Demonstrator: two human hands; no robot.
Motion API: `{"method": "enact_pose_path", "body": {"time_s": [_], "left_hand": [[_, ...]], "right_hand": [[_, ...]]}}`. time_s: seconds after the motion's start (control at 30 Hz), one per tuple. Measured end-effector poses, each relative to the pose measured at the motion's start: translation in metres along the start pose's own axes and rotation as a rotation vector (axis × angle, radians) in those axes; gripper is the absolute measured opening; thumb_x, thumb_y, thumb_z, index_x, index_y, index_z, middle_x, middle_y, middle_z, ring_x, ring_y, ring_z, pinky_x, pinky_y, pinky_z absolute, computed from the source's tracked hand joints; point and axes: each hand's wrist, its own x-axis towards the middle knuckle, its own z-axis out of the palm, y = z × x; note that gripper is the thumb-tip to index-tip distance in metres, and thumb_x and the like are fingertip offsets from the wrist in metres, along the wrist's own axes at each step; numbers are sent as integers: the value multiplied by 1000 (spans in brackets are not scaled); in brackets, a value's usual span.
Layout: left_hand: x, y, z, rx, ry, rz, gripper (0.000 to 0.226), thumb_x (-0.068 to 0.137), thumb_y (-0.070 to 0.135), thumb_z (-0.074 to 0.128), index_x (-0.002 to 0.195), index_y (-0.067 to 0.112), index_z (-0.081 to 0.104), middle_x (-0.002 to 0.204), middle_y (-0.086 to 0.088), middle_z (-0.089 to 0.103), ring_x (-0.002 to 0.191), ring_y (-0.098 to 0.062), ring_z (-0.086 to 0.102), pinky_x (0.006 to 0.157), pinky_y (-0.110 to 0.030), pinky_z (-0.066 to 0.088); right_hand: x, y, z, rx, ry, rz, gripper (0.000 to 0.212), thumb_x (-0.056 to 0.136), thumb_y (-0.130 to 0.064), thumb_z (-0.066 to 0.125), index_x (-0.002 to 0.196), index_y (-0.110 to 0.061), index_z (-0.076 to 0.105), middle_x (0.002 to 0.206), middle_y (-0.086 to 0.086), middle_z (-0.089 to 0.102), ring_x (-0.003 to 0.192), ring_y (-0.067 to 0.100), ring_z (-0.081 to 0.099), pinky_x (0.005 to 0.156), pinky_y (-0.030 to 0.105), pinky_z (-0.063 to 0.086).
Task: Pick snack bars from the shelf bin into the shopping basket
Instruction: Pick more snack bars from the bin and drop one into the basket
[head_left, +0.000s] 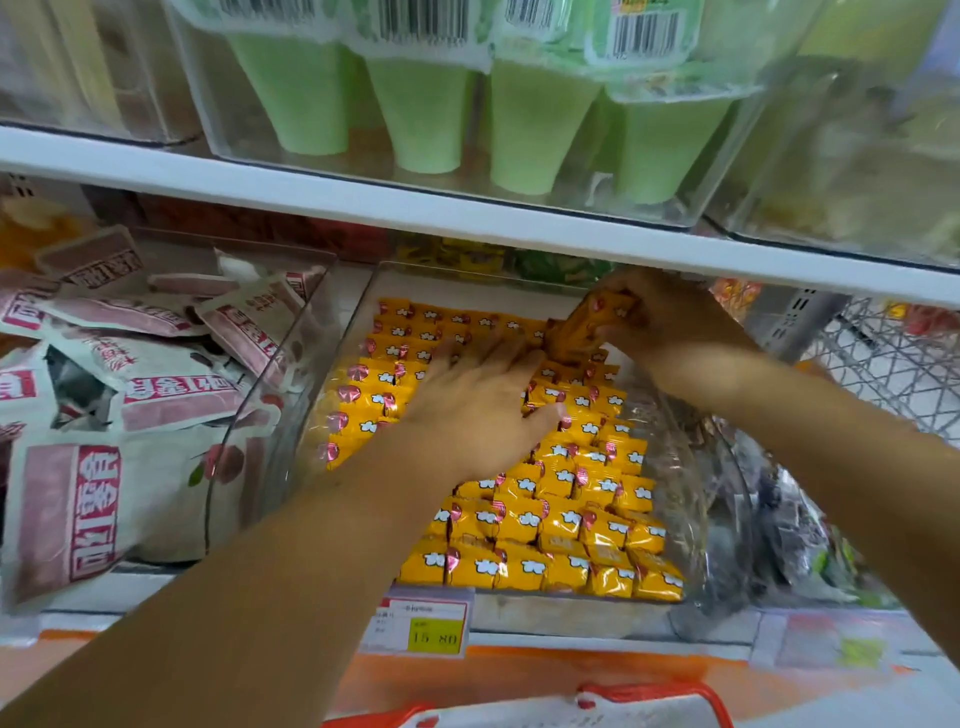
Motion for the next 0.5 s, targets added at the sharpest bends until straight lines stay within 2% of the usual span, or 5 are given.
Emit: {"method": "enact_pose_path", "body": {"time_s": [0.2, 0.3, 0.37, 0.43, 0.5], "left_hand": [[-2, 1, 5, 49, 40, -5, 62, 98, 62, 22, 153, 33, 23, 159, 6, 27, 147, -21, 22, 121, -53, 2], [-3, 2, 7, 37, 53, -11, 61, 99, 61, 22, 152, 32, 24, 158, 5, 29, 146, -20, 23, 121, -52, 0], [-4, 2, 8, 27, 59, -14, 61, 99, 60, 21, 152, 32, 24, 158, 5, 29, 146, -20, 22, 121, -51, -2], [-4, 0, 9, 14, 64, -17, 62, 98, 61, 19, 153, 31, 24, 158, 6, 28, 146, -19, 21, 121, -50, -3], [-4, -1, 11, 6, 74, -19, 66, 95, 62, 15, 152, 32, 26, 157, 7, 31, 146, -18, 22, 121, -50, -2]], "right_hand": [[34, 6, 11, -87, -188, -144, 32, 91, -19, 67, 122, -19, 60, 109, -5, 56, 99, 12, 53, 73, 22, 37], [47, 8, 20, -197, -253, -262, 18, 93, -21, 65, 109, -14, 71, 95, -5, 62, 93, 14, 60, 68, 10, 31], [52, 9, 25, -264, -298, -278, 17, 95, -22, 61, 106, -16, 73, 81, -13, 55, 82, 6, 56, 67, 4, 30], [55, 9, 31, -328, -330, -260, 19, 96, -18, 57, 107, -16, 73, 78, -12, 50, 86, 13, 59, 76, 18, 42], [57, 10, 36, -350, -335, -260, 24, 97, -9, 54, 110, -16, 72, 88, -7, 50, 98, 20, 58, 84, 27, 40]]}}
